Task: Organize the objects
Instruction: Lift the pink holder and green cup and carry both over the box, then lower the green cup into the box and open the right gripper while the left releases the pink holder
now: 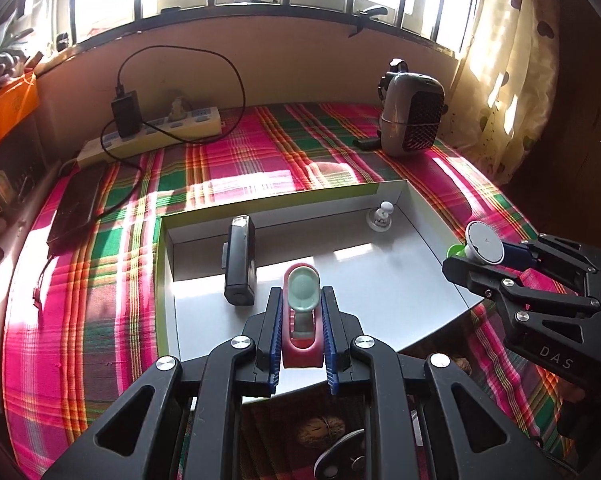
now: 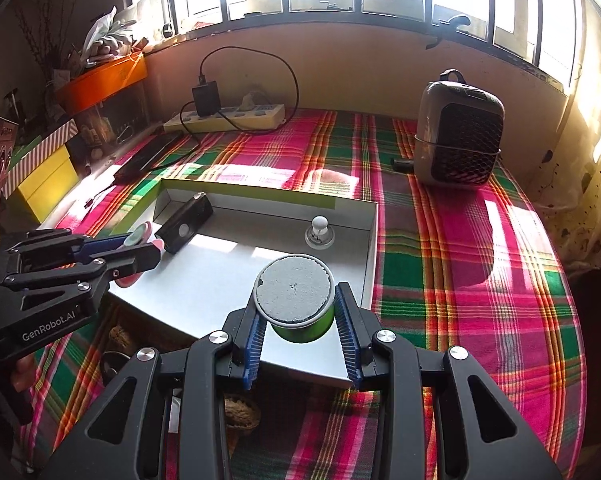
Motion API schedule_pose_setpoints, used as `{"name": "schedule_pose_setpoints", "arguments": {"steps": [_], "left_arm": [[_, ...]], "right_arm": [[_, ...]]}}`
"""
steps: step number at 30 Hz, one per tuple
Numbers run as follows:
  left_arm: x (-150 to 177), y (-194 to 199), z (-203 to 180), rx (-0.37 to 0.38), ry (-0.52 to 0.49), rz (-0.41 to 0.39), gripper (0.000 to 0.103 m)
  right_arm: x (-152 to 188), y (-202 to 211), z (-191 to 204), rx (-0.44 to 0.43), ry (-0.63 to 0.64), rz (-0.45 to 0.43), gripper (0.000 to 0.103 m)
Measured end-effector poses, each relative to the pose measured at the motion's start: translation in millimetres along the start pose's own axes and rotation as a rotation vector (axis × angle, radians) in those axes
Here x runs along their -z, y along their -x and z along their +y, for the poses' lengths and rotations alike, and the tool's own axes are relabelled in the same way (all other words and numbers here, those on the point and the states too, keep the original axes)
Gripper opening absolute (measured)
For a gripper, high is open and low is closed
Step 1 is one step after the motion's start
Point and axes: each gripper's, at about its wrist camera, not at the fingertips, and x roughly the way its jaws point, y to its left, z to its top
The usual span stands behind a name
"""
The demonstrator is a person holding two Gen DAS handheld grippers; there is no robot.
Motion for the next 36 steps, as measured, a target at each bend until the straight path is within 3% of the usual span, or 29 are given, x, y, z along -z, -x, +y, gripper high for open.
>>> {"name": "schedule_pose_setpoints", "arguments": {"steps": [19,36], "left_arm": [[-34,-51,8,0.015,0.004,0.05,0.016],[-45,-82,9,-0.004,0.007,0.087,0.016]], "right_arm": [[-17,-43,-6,-0.011,-0.018,0.039,0.035],[-24,-64,-10,-0.015,-0.029,0.06,0.035]]}}
